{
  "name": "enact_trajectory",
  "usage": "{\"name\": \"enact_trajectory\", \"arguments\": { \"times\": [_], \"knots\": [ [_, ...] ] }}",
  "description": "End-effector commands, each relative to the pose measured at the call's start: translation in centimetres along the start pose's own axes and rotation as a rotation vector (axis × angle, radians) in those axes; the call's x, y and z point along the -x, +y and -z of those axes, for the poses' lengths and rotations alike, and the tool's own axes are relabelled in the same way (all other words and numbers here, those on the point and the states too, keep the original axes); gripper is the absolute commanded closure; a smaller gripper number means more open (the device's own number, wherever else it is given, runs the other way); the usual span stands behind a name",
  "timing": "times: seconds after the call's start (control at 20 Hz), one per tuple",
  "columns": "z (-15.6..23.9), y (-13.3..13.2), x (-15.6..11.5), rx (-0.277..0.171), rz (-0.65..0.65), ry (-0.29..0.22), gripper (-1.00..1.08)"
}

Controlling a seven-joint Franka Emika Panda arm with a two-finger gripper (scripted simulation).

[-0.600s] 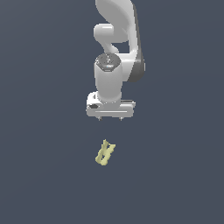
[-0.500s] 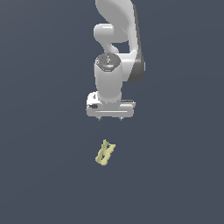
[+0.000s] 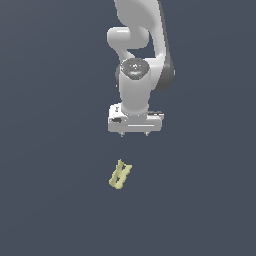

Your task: Pick up the object and move it to a goal position.

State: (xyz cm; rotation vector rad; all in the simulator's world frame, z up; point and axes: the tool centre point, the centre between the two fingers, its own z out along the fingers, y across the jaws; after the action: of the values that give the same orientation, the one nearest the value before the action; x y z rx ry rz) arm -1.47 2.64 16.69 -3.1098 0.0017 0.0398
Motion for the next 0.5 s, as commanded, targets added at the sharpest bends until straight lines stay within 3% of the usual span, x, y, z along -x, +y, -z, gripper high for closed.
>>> {"name": "enact_trajectory", "arguments": {
  "times": [0.0,0.45],
  "knots": [
    [0.0,0.1,0.0,0.000,-0.002,-0.001,-0.92],
    [-1.0,0.9,-2.0,-0.001,-0.062,0.003,-0.92]
  ]
}}
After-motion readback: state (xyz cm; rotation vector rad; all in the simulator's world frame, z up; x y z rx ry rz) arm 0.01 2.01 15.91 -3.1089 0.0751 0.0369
